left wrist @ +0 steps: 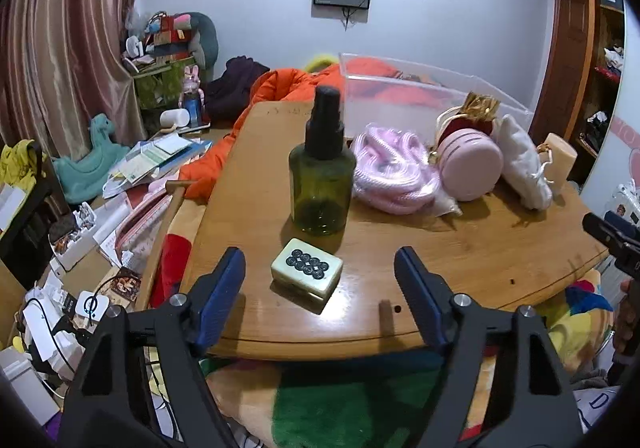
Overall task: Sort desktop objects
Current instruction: 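Grasp the white mahjong tile with the left tool while the right tool grasps the cream jar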
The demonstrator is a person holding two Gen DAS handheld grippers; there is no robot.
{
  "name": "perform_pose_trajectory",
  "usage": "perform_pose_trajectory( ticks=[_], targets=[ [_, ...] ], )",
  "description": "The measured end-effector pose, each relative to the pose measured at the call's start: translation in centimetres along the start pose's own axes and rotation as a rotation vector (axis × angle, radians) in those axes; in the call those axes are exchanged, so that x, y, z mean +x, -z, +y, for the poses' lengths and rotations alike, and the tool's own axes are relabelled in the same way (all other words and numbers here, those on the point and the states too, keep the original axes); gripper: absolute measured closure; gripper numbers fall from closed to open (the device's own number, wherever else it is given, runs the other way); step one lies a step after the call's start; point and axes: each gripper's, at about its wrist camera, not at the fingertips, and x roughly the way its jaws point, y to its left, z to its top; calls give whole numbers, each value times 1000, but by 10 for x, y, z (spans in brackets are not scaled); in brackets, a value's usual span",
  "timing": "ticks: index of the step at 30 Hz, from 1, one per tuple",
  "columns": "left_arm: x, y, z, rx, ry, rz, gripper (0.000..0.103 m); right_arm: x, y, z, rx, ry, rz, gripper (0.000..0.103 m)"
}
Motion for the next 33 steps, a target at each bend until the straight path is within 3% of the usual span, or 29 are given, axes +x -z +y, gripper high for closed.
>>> perform_pose_trajectory(
  ticks=[11, 18, 23, 25, 30, 33],
  targets=[
    [17, 1, 0, 7, -32, 21, 46, 24, -23, -8, -94, 30, -9, 1],
    [18, 1, 0, 17, -26, 19, 59, 53, -40, -17, -91, 42, 14, 14],
    [18, 1, -5, 30, -19, 15, 62, 63, -49, -24, -65, 25, 22, 18],
    [18, 2, -7, 38, -13, 11, 62, 68, -53, -25, -57, 20, 30, 23],
    [15, 5, -14, 61, 18, 15, 63, 79, -59, -28, -55, 19, 48, 45],
    [13, 4, -19, 68, 39, 15, 63, 83, -61, -28, -47, 7, 51, 48]
  ],
)
